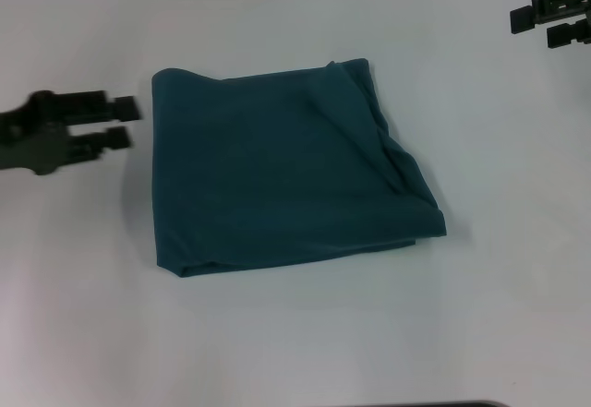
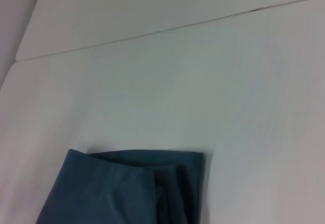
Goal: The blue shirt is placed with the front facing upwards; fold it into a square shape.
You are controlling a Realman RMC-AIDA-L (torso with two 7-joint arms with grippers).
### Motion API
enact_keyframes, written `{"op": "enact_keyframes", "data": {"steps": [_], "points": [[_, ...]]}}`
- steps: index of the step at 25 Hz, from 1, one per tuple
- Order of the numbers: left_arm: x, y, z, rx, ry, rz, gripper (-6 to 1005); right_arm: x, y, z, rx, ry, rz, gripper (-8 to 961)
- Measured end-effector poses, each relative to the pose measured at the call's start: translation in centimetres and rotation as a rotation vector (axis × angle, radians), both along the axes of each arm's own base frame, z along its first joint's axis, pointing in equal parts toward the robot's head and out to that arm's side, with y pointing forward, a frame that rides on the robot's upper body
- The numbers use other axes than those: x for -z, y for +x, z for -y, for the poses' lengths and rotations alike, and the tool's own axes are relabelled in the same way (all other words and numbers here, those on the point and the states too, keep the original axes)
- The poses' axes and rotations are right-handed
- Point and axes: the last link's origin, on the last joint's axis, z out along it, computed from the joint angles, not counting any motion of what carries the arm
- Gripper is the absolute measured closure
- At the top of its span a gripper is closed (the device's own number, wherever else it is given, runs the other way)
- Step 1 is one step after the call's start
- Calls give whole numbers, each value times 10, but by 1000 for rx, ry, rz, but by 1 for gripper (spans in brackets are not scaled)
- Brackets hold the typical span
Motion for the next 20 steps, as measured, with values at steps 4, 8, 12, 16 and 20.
{"op": "enact_keyframes", "data": {"steps": [4,8,12,16,20], "points": [[26,10,3,-2,-32,60,572,1,-1,-1,-3,0,2,54],[51,11,2,-43,-32,57,429,3,-2,-2,-6,-2,0,53],[75,4,1,-91,-64,-18,263,4,-1,-1,-2,-3,-1,53],[76,8,-1,-58,-87,-25,201,5,-2,0,-4,-6,-7,54],[46,20,4,29,-49,66,201,11,-17,-1,-67,-34,-58,53]]}}
